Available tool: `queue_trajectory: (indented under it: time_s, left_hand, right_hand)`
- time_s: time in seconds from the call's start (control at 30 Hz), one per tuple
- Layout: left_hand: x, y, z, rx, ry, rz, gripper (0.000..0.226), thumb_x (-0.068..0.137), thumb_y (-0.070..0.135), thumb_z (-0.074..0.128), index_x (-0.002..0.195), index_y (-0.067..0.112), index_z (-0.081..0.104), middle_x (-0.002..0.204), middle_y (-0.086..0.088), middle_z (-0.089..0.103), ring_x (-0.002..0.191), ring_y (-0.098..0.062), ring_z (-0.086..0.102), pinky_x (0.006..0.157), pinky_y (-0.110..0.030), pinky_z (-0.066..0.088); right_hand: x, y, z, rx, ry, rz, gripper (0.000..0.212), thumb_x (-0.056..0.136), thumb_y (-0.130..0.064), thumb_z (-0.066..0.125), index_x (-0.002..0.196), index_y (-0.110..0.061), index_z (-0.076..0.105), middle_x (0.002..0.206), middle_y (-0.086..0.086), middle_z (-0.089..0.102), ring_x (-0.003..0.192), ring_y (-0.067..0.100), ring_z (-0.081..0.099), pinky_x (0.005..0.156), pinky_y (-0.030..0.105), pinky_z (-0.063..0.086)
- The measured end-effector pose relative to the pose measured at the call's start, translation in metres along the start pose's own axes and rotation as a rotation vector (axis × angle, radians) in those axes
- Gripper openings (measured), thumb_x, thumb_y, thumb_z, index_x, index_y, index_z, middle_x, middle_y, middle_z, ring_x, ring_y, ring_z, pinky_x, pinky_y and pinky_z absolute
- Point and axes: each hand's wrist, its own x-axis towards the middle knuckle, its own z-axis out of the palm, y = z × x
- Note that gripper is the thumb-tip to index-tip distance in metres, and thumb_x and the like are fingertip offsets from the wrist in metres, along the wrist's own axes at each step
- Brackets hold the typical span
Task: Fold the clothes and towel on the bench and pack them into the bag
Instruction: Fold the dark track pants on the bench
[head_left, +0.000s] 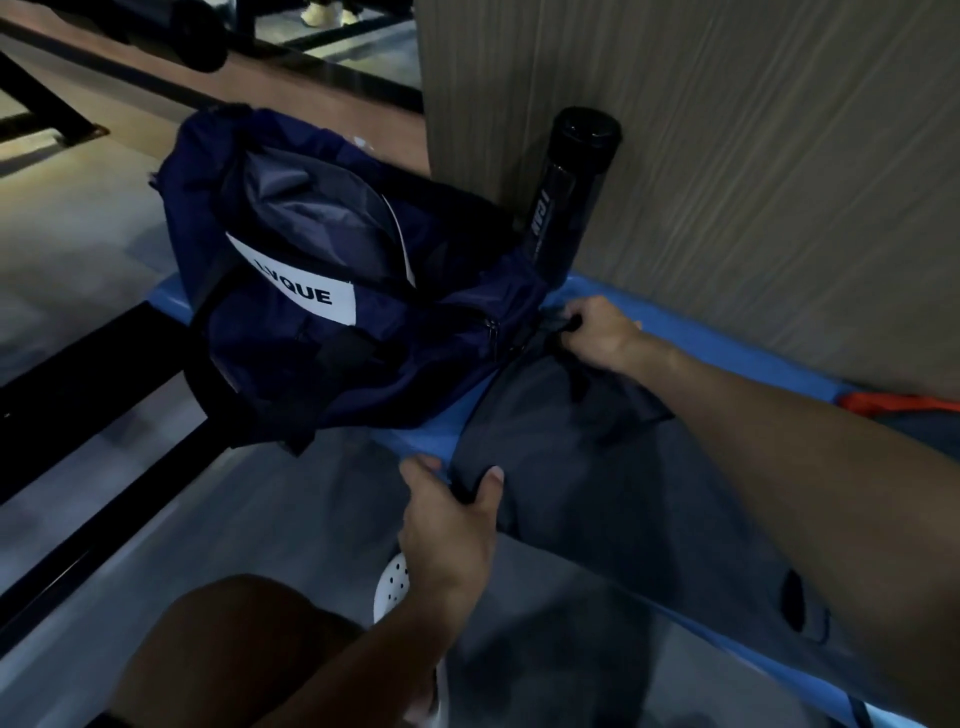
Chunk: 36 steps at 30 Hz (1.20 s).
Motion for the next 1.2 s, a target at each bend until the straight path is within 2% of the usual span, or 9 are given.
queue_trajectory:
  time_s: [0.1, 0.23, 0.37, 0.5, 0.63, 0.83, 0.93, 1.03, 1.2]
  left_hand:
    - [0.003, -0.001, 0.001, -0.058, 0.001, -0.081, 0.036, 0.083, 0.034, 0.078, 0.096, 0.015, 0.049, 0.085, 0.002, 0.060, 0.073, -0.007, 0.058, 0.059, -0.013, 0.045]
    - [0.008, -0.010, 0.003, -0.151, -0.025, -0.101, 0.028, 0.081, 0.034, 0.079, 0.085, 0.012, 0.064, 0.092, -0.008, 0.068, 0.080, -0.020, 0.069, 0.063, -0.024, 0.054]
    - [-0.006, -0.001, -0.005, -0.215, -0.001, -0.022, 0.019, 0.083, 0.019, 0.079, 0.080, 0.013, 0.061, 0.070, -0.001, 0.067, 0.067, -0.018, 0.067, 0.061, -0.028, 0.054]
    - [-0.026, 0.019, -0.012, -0.295, 0.014, 0.158, 0.023, 0.083, 0.008, 0.077, 0.092, 0.018, 0.059, 0.082, 0.003, 0.067, 0.073, -0.009, 0.067, 0.064, -0.015, 0.052]
    - [-0.055, 0.037, -0.013, -0.317, -0.142, 0.383, 0.034, 0.084, 0.007, 0.075, 0.105, 0.030, 0.061, 0.090, 0.013, 0.070, 0.077, 0.000, 0.066, 0.070, -0.013, 0.051]
    - [-0.085, 0.038, 0.020, -0.114, -0.361, 0.736, 0.031, 0.089, 0.025, 0.070, 0.109, 0.044, 0.058, 0.111, 0.028, 0.058, 0.108, 0.003, 0.057, 0.085, -0.012, 0.047]
    - [-0.093, 0.032, 0.045, 0.071, -0.424, 0.974, 0.032, 0.088, 0.033, 0.058, 0.119, 0.040, 0.051, 0.106, 0.022, 0.051, 0.102, -0.001, 0.051, 0.086, -0.029, 0.048]
    - [-0.099, 0.027, 0.071, 0.189, -0.417, 1.180, 0.031, 0.086, 0.024, 0.058, 0.116, 0.028, 0.053, 0.099, 0.015, 0.052, 0.091, -0.006, 0.048, 0.080, -0.030, 0.041]
    - [-0.103, 0.018, 0.101, 0.403, -0.487, 1.270, 0.029, 0.085, 0.030, 0.056, 0.114, 0.027, 0.059, 0.097, 0.010, 0.059, 0.088, -0.013, 0.055, 0.079, -0.033, 0.041]
  right_hand:
    - [-0.005, -0.003, -0.003, 0.274, 0.046, -0.040, 0.009, 0.089, -0.009, 0.061, 0.093, -0.016, 0.059, 0.092, 0.008, 0.063, 0.085, 0.021, 0.060, 0.078, 0.029, 0.047]
    - [-0.015, -0.007, -0.020, 0.521, 0.011, -0.030, 0.022, 0.088, 0.007, 0.057, 0.084, -0.014, 0.065, 0.086, 0.005, 0.067, 0.080, 0.019, 0.064, 0.069, 0.025, 0.054]
    - [-0.027, -0.003, -0.041, 0.625, -0.030, 0.006, 0.022, 0.087, 0.008, 0.056, 0.099, -0.002, 0.072, 0.091, 0.013, 0.073, 0.081, 0.025, 0.070, 0.072, 0.034, 0.061]
    - [-0.043, 0.002, -0.072, 0.664, -0.060, -0.044, 0.028, 0.084, 0.011, 0.050, 0.085, -0.008, 0.070, 0.073, 0.001, 0.068, 0.057, 0.006, 0.061, 0.048, 0.016, 0.041]
    - [-0.056, 0.020, -0.106, 0.668, -0.085, -0.061, 0.034, 0.087, 0.010, 0.052, 0.076, -0.019, 0.066, 0.072, -0.006, 0.062, 0.062, 0.003, 0.052, 0.056, 0.023, 0.027]
    - [-0.087, 0.074, -0.148, 0.647, -0.108, 0.081, 0.035, 0.094, 0.008, 0.044, 0.089, -0.021, 0.063, 0.058, -0.008, 0.059, 0.049, 0.004, 0.048, 0.045, 0.020, 0.040]
    - [-0.103, 0.106, -0.157, 0.645, -0.155, 0.197, 0.039, 0.097, 0.009, 0.038, 0.094, -0.021, 0.063, 0.066, -0.001, 0.063, 0.050, 0.008, 0.058, 0.046, 0.019, 0.047]
    - [-0.115, 0.135, -0.157, 0.656, -0.127, 0.268, 0.042, 0.094, 0.015, 0.034, 0.096, -0.015, 0.064, 0.069, 0.007, 0.061, 0.051, 0.013, 0.059, 0.046, 0.022, 0.050]
    - [-0.122, 0.166, -0.136, 0.755, -0.010, 0.375, 0.050, 0.078, 0.018, 0.023, 0.092, -0.007, 0.063, 0.086, 0.011, 0.055, 0.069, 0.021, 0.054, 0.054, 0.026, 0.053]
